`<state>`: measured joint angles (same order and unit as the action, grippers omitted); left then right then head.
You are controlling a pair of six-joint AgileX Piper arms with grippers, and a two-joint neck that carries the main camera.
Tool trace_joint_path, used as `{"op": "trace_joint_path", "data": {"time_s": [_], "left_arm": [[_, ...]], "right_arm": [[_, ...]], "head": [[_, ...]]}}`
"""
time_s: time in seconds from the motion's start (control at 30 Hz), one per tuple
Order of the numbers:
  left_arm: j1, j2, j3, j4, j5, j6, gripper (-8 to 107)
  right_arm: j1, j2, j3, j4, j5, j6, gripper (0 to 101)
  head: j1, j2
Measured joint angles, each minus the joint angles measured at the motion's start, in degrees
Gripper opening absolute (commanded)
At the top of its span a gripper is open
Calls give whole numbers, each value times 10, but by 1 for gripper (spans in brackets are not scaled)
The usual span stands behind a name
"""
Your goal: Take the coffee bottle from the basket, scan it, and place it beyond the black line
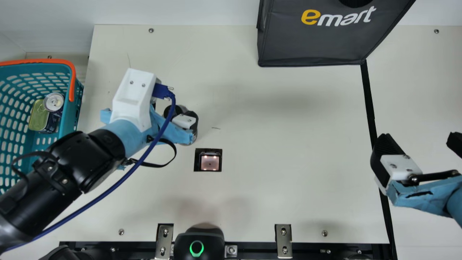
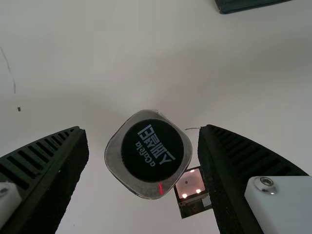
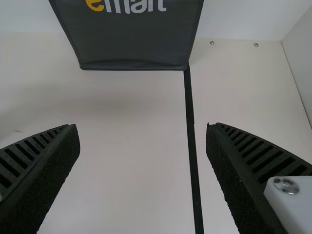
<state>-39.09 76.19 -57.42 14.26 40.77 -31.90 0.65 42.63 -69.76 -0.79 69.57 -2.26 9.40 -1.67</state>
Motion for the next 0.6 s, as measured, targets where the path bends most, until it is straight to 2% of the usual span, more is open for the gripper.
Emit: {"op": "trace_joint_path", "data": {"time_s": [0.6], "left_arm": [[14,33,-23,-29,2,18,90]], "right_arm": [[0,0,0,0,0,0,91]], "head": [[0,1]]}}
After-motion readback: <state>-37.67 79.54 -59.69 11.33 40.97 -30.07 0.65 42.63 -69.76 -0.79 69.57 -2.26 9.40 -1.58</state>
